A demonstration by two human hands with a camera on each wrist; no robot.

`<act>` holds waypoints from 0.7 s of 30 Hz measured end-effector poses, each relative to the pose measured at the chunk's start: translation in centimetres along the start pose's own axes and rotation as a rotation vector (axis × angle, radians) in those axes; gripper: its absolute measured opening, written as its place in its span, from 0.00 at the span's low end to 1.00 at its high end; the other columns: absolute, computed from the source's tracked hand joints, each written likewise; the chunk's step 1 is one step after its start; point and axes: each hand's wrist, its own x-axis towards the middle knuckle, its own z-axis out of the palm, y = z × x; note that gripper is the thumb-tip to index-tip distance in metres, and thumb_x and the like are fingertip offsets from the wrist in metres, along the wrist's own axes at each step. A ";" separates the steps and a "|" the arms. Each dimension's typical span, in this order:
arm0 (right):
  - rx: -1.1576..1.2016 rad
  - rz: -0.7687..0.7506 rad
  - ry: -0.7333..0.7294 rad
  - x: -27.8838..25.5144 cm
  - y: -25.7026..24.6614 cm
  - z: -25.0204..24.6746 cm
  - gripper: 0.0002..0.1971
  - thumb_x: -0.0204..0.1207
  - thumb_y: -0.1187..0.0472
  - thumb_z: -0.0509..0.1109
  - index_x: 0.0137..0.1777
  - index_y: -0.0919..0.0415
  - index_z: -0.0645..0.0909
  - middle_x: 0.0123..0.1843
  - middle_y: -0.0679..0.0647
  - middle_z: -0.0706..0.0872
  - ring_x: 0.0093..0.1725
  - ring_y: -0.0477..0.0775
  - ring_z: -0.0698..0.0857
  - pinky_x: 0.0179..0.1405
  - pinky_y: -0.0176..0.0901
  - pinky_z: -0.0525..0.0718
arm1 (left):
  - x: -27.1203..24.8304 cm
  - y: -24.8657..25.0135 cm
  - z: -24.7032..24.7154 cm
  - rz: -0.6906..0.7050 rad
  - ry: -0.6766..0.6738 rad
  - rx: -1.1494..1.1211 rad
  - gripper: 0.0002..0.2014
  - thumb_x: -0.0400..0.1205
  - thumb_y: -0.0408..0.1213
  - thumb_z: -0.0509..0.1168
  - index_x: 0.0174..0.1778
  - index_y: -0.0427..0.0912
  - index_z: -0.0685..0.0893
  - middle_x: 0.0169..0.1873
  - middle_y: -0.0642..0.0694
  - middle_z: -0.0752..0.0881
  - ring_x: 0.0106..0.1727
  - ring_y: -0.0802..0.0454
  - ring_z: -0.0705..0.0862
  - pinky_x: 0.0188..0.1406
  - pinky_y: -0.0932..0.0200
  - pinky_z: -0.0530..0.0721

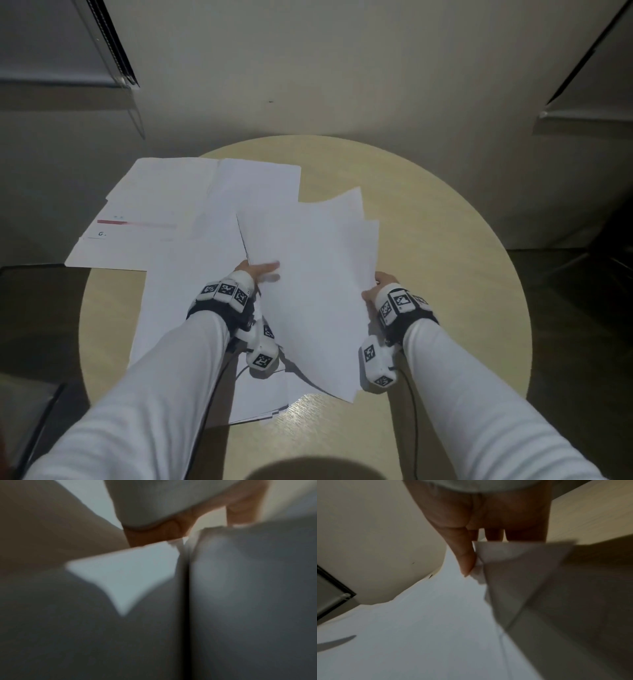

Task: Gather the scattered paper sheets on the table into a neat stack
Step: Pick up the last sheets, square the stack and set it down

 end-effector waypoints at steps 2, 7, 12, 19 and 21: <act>-0.023 -0.054 -0.016 0.0 -0.5 0.4 0.20 0.76 0.68 0.65 0.69 0.62 0.75 0.63 0.60 0.84 0.59 0.62 0.84 0.52 0.46 0.81 | -0.3 0.2 0.7 0.080 0.058 0.153 0.31 0.72 0.15 0.68 0.72 0.29 0.68 0.57 0.32 0.84 0.48 0.45 0.90 0.45 0.55 0.86; 0.295 -0.114 0.037 0.3 0.8 -0.6 0.21 0.73 0.70 0.70 0.66 0.64 0.77 0.58 0.61 0.87 0.50 0.60 0.85 0.53 0.49 0.83 | -0.5 0.7 0.2 0.226 0.037 0.172 0.35 0.67 0.10 0.67 0.72 0.30 0.70 0.61 0.32 0.81 0.60 0.42 0.79 0.60 0.46 0.79; 0.931 -0.248 -0.009 0.1 0.5 -2.5 0.32 0.64 0.74 0.77 0.68 0.63 0.71 0.53 0.59 0.85 0.51 0.60 0.85 0.47 0.52 0.88 | -1.1 3.2 -1.0 0.301 -0.231 0.182 0.41 0.54 0.25 0.76 0.68 0.34 0.76 0.57 0.34 0.86 0.60 0.34 0.84 0.63 0.30 0.78; 1.112 -0.283 0.145 -2.4 -3.1 -4.9 0.14 0.64 0.75 0.77 0.47 0.67 0.80 0.39 0.57 0.83 0.45 0.59 0.84 0.38 0.38 0.85 | -3.6 6.5 1.2 0.460 -0.223 0.123 0.38 0.57 0.27 0.74 0.66 0.30 0.75 0.43 0.42 0.85 0.48 0.45 0.84 0.39 0.59 0.88; 1.061 -0.326 0.315 -3.6 -4.3 -5.7 0.09 0.68 0.76 0.74 0.44 0.66 0.80 0.37 0.54 0.82 0.38 0.53 0.82 0.31 0.29 0.83 | -3.9 6.8 1.9 0.524 -0.116 0.060 0.30 0.67 0.20 0.74 0.66 0.27 0.76 0.36 0.50 0.87 0.35 0.57 0.86 0.30 0.73 0.86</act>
